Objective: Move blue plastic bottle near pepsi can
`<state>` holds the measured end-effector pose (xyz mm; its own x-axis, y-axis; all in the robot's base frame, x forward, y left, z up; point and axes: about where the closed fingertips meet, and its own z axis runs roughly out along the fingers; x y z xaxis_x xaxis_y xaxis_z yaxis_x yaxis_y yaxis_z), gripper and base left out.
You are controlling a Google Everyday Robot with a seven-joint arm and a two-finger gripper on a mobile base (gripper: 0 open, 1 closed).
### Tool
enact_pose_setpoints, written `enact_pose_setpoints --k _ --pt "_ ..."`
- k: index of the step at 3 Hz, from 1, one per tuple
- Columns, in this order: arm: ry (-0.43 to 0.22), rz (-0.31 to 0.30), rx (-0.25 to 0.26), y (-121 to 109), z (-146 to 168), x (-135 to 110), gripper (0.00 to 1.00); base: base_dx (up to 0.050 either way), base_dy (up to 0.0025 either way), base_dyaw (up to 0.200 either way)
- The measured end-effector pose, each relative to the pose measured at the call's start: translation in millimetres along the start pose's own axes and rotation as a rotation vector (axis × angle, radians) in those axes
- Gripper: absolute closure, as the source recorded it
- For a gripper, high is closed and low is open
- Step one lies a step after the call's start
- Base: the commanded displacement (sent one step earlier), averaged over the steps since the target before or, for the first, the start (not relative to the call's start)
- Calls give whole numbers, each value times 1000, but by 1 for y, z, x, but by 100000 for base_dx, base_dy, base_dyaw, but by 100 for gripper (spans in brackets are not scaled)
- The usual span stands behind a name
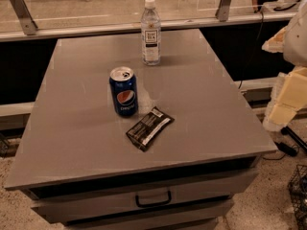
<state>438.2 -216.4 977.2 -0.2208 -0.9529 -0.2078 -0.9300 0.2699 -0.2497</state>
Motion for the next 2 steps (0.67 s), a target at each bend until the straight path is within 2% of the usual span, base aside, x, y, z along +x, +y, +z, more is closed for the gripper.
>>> enact_pose_setpoints --k 1,2 --pt "0 0 0 0 0 0 0 2174 -54 -4899" --pt "0 0 0 0 0 0 0 1874 58 6650"
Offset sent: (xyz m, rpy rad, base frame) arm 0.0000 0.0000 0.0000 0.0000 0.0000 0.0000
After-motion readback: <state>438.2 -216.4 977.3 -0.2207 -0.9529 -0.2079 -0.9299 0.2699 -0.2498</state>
